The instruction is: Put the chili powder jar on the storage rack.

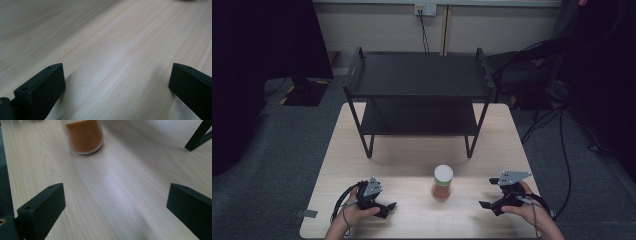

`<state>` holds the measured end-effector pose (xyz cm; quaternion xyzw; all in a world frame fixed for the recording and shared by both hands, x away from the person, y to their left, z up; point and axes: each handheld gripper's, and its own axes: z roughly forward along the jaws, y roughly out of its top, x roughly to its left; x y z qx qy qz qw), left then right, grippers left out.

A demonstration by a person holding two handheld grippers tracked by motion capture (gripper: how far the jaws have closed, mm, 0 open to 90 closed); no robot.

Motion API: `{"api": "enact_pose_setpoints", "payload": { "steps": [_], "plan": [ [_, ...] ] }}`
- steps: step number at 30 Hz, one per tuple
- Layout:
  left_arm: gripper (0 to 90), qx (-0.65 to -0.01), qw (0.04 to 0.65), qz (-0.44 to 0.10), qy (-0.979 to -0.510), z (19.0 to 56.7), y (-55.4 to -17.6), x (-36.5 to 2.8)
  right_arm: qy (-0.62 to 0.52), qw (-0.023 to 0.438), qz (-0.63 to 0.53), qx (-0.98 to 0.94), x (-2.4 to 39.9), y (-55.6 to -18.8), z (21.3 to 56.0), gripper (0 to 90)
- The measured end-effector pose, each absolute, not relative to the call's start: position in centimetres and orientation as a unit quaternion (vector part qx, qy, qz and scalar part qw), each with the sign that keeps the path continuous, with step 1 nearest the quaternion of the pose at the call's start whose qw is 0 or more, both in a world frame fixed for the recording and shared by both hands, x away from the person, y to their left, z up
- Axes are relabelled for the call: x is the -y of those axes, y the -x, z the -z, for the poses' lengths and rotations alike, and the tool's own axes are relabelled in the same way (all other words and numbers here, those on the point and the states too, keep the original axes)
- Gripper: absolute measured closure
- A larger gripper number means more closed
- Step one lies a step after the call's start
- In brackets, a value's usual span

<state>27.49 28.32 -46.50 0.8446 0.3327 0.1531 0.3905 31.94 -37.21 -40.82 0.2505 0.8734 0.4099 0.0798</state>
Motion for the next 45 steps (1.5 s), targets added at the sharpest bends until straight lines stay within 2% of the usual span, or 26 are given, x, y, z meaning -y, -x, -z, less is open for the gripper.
{"api": "enact_pose_setpoints", "payload": {
  "steps": [19, 32, 45],
  "plan": [
    [0.0, -0.335, 0.389, -0.154, -0.844, 46.4, -27.4, -28.3, -0.230, 0.077, -0.412, -0.878, 35.7, -32.3, 40.3, 0.7],
    [0.0, -0.339, 0.387, -0.156, -0.843, 46.4, -27.3, -28.1, -0.189, 0.078, -0.450, -0.869, 31.7, -33.1, 39.5, 1.3],
    [0.0, -0.340, 0.388, -0.156, -0.842, 46.4, -27.2, -28.1, -0.177, 0.093, -0.479, -0.855, 28.1, -34.2, 39.6, 8.9]
  ]
}}
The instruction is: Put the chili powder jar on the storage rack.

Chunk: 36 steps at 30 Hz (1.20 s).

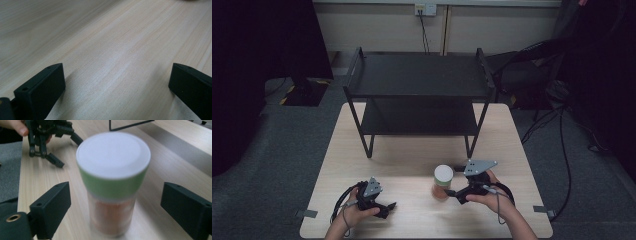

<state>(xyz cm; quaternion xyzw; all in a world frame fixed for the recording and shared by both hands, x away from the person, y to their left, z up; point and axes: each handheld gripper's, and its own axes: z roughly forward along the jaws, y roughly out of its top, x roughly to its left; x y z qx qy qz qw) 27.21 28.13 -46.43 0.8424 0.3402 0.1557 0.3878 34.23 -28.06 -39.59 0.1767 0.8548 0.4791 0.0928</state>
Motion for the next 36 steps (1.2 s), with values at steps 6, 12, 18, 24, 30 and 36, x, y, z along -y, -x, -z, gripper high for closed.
{"api": "enact_pose_setpoints", "payload": {
  "steps": [6, 12, 18, 24, 30, 36],
  "plan": [
    [0.0, -0.340, 0.388, -0.156, -0.842, 46.4, -27.2, -28.1, -0.167, 0.093, -0.483, -0.854, 27.0, -34.8, 39.9, 19.6],
    [0.0, -0.340, 0.388, -0.156, -0.842, 46.4, -27.2, -28.1, -0.159, 0.101, -0.475, -0.860, 26.4, -34.9, 40.2, 28.2],
    [0.0, -0.340, 0.388, -0.156, -0.842, 46.4, -27.2, -28.1, -0.152, 0.104, -0.475, -0.860, 26.3, -34.7, 40.4, 33.3],
    [0.0, -0.340, 0.388, -0.156, -0.842, 46.4, -27.2, -28.1, -0.158, 0.104, -0.482, -0.856, 26.4, -34.4, 40.6, 34.1],
    [0.0, -0.340, 0.388, -0.156, -0.842, 46.4, -27.2, -28.1, -0.165, 0.109, -0.479, -0.855, 26.2, -34.0, 40.5, 34.3],
    [0.0, -0.338, 0.387, -0.155, -0.843, 46.4, -27.3, -28.2, -0.163, 0.116, -0.473, -0.858, 25.7, -33.5, 40.2, 34.3]
  ]
}}
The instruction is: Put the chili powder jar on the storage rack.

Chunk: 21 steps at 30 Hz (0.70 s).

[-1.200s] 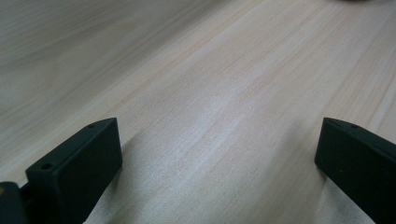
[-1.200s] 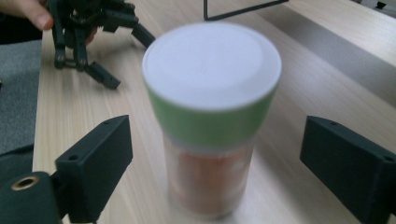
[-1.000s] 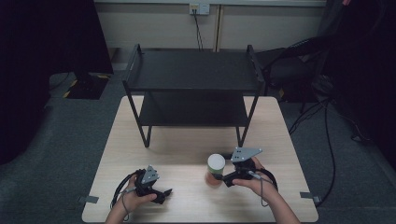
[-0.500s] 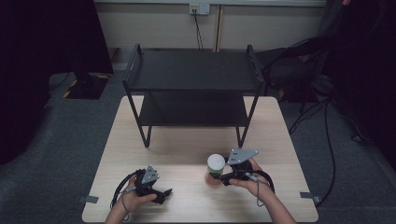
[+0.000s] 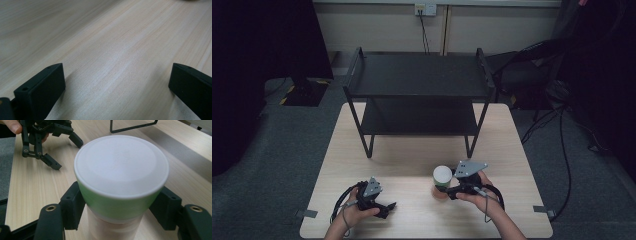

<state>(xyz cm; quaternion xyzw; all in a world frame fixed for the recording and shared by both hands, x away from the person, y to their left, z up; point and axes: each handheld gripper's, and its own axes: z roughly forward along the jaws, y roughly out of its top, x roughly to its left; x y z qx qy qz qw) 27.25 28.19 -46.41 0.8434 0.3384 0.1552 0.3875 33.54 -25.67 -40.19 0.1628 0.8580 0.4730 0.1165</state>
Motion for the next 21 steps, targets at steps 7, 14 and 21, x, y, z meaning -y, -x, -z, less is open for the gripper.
{"api": "enact_pose_setpoints", "payload": {
  "steps": [7, 14, 21],
  "plan": [
    [0.0, -0.338, 0.387, -0.155, -0.844, 46.4, -27.3, -28.2, -0.169, 0.116, -0.482, -0.852, 25.3, -33.1, 39.3, 34.3],
    [0.0, -0.339, 0.387, -0.156, -0.843, 46.4, -27.2, -28.2, -0.194, 0.127, -0.483, -0.845, 25.0, -32.6, 37.2, 34.4],
    [0.0, -0.341, 0.387, -0.156, -0.842, 46.4, -27.2, -28.1, -0.212, 0.149, -0.483, -0.836, 24.6, -32.6, 34.1, 34.4]
  ]
}}
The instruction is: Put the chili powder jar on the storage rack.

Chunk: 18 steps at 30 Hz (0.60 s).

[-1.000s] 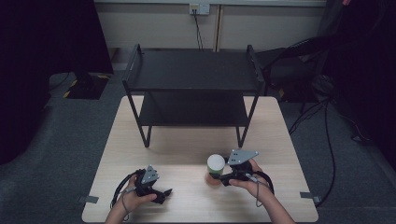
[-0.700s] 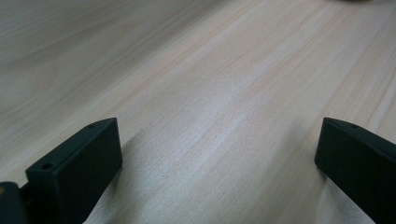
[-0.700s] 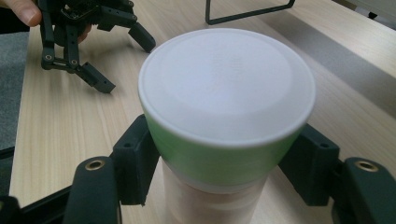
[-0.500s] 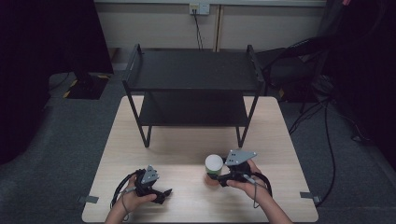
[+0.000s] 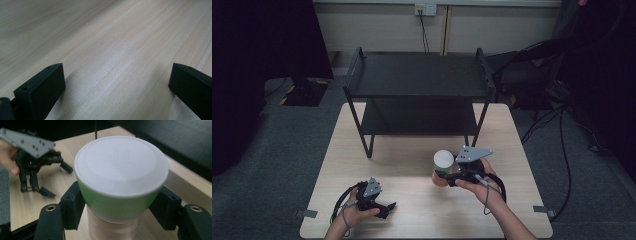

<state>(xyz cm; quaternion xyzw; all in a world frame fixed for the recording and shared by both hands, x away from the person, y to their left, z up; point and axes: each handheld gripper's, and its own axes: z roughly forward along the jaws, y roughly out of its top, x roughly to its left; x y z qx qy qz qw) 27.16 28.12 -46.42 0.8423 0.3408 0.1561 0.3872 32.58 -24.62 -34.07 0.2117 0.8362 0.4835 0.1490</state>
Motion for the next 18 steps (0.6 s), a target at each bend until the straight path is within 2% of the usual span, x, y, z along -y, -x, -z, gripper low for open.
{"api": "enact_pose_setpoints", "payload": {
  "steps": [3, 18],
  "plan": [
    [0.0, -0.341, 0.387, -0.156, -0.842, 46.4, -27.2, -28.1, -0.222, 0.147, -0.491, -0.829, 24.4, -32.9, 32.8, 34.4],
    [0.0, -0.331, 0.392, -0.153, -0.845, 46.6, -27.5, -28.4, -0.264, 0.201, -0.494, -0.804, 22.3, -34.5, 26.9, 34.4]
  ]
}}
